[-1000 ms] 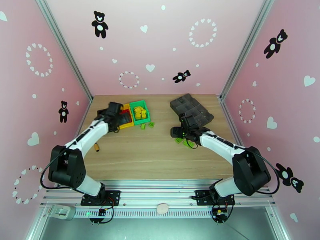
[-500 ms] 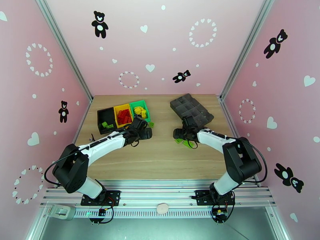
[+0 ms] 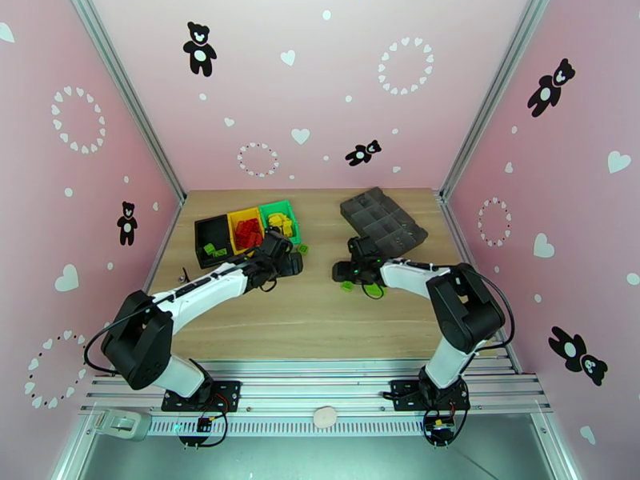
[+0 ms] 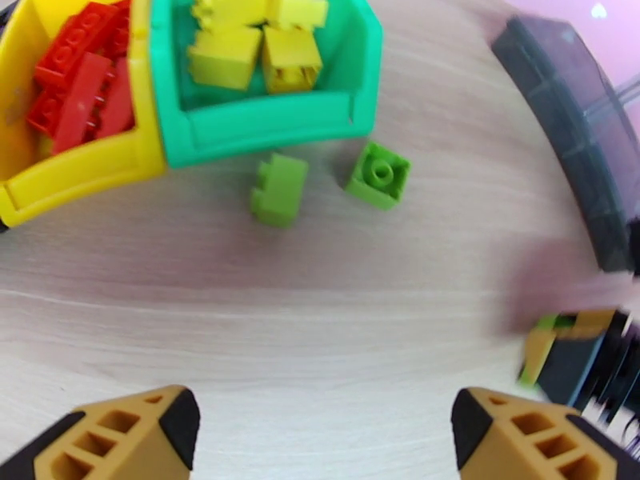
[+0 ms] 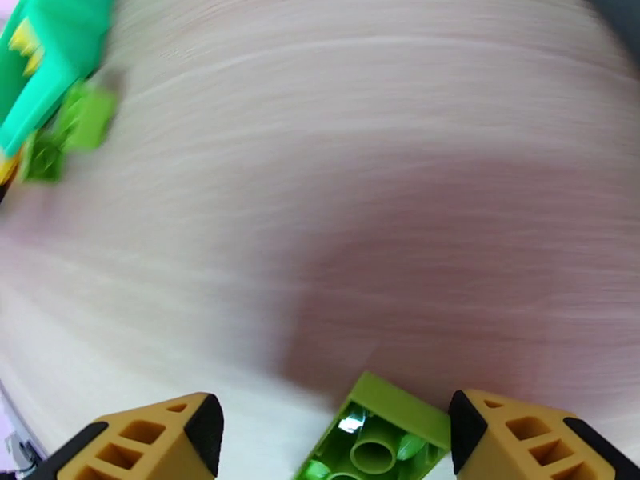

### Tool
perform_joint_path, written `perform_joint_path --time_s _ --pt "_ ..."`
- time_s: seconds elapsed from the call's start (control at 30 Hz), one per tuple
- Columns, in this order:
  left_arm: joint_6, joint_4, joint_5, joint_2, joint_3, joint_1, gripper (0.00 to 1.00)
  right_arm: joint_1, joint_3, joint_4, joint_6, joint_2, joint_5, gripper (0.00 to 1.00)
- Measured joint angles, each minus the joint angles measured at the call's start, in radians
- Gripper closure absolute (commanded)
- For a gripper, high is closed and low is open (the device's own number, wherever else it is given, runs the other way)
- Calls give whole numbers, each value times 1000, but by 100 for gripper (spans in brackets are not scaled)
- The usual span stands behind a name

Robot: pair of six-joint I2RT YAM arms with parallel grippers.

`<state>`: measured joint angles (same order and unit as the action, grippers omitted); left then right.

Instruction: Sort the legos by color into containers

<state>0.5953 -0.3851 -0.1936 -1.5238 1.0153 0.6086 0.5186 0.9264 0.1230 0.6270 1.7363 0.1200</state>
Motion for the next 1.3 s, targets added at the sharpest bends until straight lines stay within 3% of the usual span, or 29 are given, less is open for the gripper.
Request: perform_joint_path --time_s 0.23,0.47,0.8,1.03,1.3 --pt "1 -23 3 -3 2 21 12 19 5 39 1 -34 -35 17" --pt "40 -43 6 -101 51 135 14 -58 -41 141 -10 -253 -154 17" --pt "73 -136 3 -440 416 343 22 -155 -169 267 -10 -618 -241 18" --pt "72 -224 -8 -576 547 367 30 -172 -203 320 -13 -739 -261 17" --pt "69 -304 -39 -674 669 388 39 -172 -235 331 -18 -759 -263 17"
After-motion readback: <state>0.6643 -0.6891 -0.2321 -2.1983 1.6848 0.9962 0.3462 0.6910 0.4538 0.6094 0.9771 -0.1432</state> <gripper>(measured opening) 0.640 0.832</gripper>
